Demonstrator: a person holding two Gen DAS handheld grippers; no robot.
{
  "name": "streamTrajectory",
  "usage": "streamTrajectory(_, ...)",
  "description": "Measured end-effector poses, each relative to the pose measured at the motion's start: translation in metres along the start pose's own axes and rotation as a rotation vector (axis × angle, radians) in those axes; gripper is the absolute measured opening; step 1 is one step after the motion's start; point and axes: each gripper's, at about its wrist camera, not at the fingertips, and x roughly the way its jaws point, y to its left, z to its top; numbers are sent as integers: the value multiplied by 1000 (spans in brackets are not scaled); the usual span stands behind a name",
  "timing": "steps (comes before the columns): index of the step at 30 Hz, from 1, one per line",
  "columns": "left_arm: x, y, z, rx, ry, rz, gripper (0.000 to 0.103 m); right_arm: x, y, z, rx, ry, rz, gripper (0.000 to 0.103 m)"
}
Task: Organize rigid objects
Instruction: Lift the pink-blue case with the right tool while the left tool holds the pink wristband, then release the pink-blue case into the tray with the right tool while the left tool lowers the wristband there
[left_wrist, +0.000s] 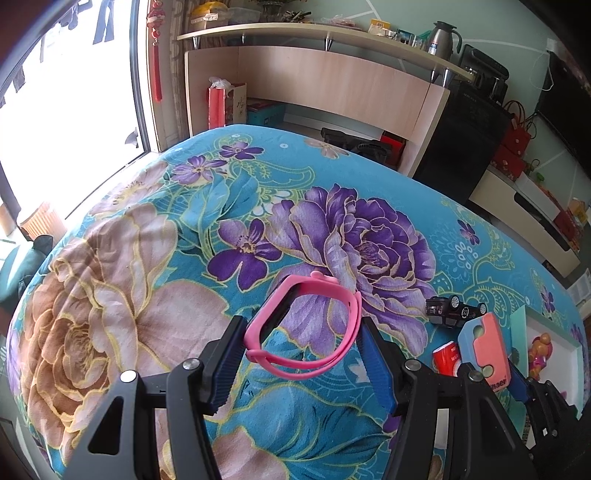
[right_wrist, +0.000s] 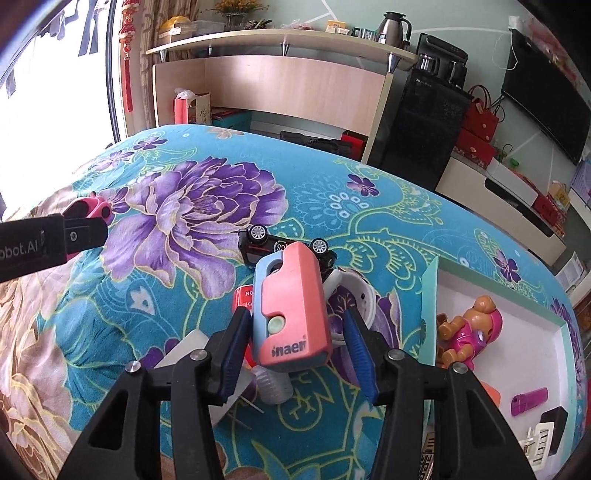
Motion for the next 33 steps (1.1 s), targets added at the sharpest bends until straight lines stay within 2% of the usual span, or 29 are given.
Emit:
streamTrajectory(9,-2,-2,1,9,-8,-3,64,-9,-13,1,100,-15,112,35)
streamTrajectory(14,-6,-5,1,20,-17,0,64,-16,-19,1,139,-23,162,35)
streamTrajectory(18,-11,-9,3,30,-33,-2,64,-27,-27,4,175,-64,175,35)
streamTrajectory(27,-26,-43,1,111,-66,-44,64,-56,-68,1,267,-137,135,35)
streamTrajectory(33,-36,-94,-9,222,-80,-121,64,-69,-122,-13,366,-151,36,35)
